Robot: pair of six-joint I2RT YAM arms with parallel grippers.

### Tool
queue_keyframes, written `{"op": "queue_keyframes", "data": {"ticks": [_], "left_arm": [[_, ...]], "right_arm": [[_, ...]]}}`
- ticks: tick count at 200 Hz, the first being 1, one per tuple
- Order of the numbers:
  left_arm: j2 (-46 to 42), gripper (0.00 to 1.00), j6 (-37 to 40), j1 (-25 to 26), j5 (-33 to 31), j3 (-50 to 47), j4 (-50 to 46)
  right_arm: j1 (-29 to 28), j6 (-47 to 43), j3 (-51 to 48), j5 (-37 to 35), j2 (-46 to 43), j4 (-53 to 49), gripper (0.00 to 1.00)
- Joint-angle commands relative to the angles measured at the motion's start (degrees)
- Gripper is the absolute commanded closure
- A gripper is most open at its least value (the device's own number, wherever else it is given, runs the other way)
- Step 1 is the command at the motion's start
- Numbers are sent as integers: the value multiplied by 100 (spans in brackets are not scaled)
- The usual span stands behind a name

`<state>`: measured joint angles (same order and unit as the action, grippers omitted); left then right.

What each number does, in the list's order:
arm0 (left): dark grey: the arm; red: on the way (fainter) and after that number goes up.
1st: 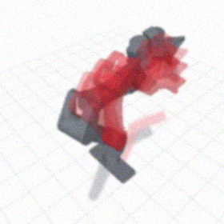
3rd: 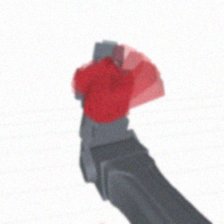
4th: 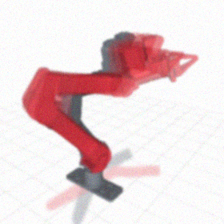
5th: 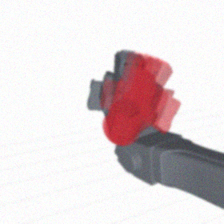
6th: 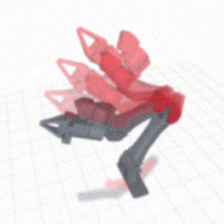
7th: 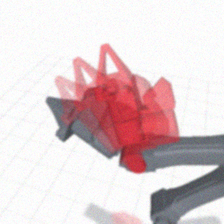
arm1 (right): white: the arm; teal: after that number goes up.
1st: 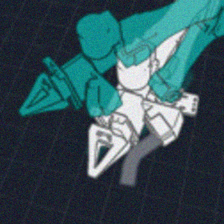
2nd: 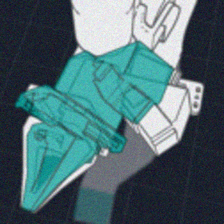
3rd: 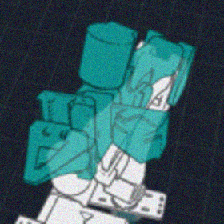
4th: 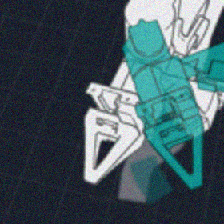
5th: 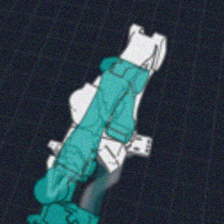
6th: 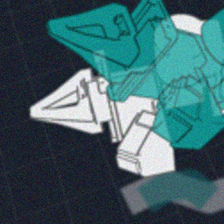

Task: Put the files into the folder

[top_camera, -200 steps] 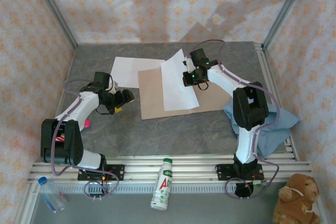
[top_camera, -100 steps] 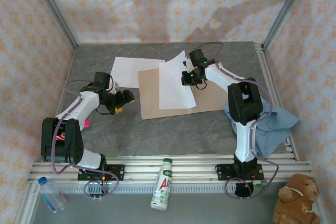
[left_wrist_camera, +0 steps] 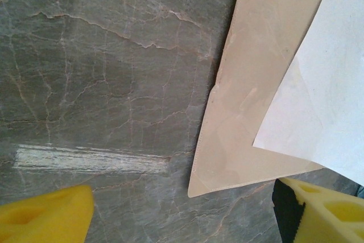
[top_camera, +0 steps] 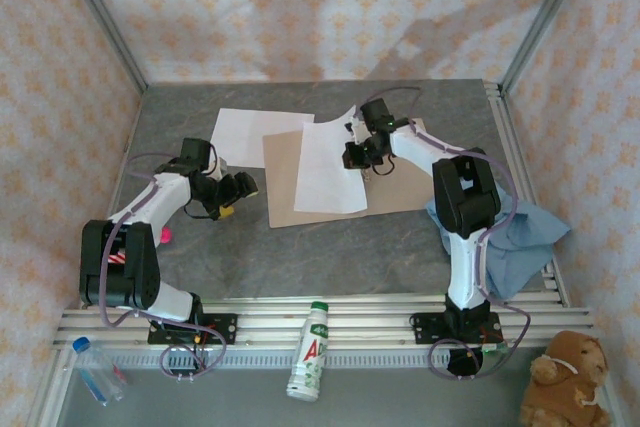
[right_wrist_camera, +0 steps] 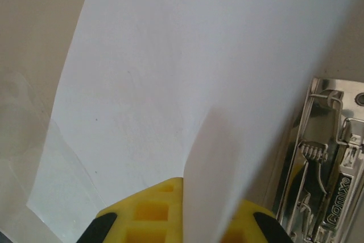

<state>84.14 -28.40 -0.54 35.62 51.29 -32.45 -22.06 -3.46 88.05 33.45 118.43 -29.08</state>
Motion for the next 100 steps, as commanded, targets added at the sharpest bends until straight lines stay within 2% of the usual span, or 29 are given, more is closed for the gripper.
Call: {"op": "queue_keyframes", "data": {"ticks": [1,79,100], "left_arm": [[65,17,98,-26,91,7,69],[85,17,99,-26,113,-45,85],[102,17,95,-26,112,-52,89]], "right_arm": [[-6,-392,-49,-2,-371,-64,100],[-26,-983,255,-737,-559,-531,100],[-22,-1077,313,-680,-591,-602,100]]}}
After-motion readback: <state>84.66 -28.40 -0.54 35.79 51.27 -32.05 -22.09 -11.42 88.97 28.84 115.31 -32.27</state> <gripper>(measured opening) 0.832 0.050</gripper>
